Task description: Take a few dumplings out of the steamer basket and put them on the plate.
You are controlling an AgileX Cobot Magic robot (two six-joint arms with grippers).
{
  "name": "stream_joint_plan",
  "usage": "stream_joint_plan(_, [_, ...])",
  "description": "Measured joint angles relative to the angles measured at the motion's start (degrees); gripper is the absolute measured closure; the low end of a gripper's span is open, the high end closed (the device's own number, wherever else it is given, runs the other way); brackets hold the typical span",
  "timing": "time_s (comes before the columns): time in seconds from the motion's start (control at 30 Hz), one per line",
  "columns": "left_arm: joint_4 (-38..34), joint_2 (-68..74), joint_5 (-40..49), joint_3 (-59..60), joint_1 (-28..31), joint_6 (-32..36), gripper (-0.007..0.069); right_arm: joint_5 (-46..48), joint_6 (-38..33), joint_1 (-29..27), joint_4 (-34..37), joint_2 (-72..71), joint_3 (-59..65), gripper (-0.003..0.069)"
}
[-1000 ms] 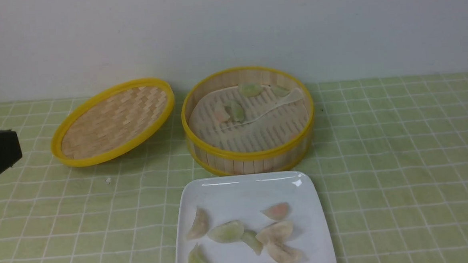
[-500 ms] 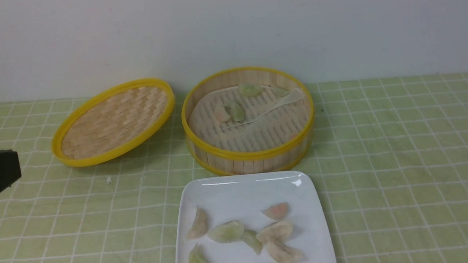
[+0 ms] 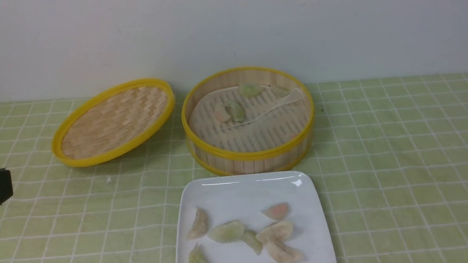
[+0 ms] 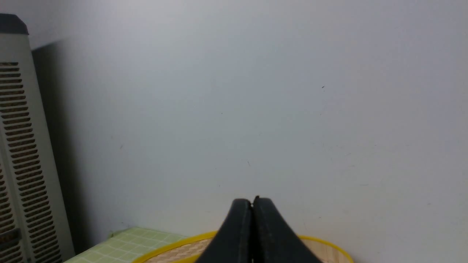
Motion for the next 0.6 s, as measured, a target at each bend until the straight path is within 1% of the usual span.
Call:
stream_joint_plan(0.37, [1.32,-0.08,-0.39,0.28,0.0,0.45,0.0631,0.0,0.05,0.0,0.0,0.0,0.0,0.0673])
stream_joint_plan(0.43, [1.97,-0.7,-2.33,1.26,0.06,1.17,0.0631,-0.06,0.05,0.0,0.0,0.0,0.0,0.0673])
stream_joint_plan(0.5, [2.11,-2.38,-6.58,3.82,1.39,3.67,0.0631,-0.06,0.05,0.0,0.0,0.0,0.0,0.0673])
stream_joint_plan(0.57, [1.84,-4.19,-10.0,6.21,3.45,6.01,0.0631,-0.06,0.05,0.0,0.0,0.0,0.0,0.0673])
stream_joint_plan(0.6, [1.25,-5.76,-12.62,8.67,5.37,7.8,0.0631,-0.06,0.05,0.0,0.0,0.0,0.0,0.0673])
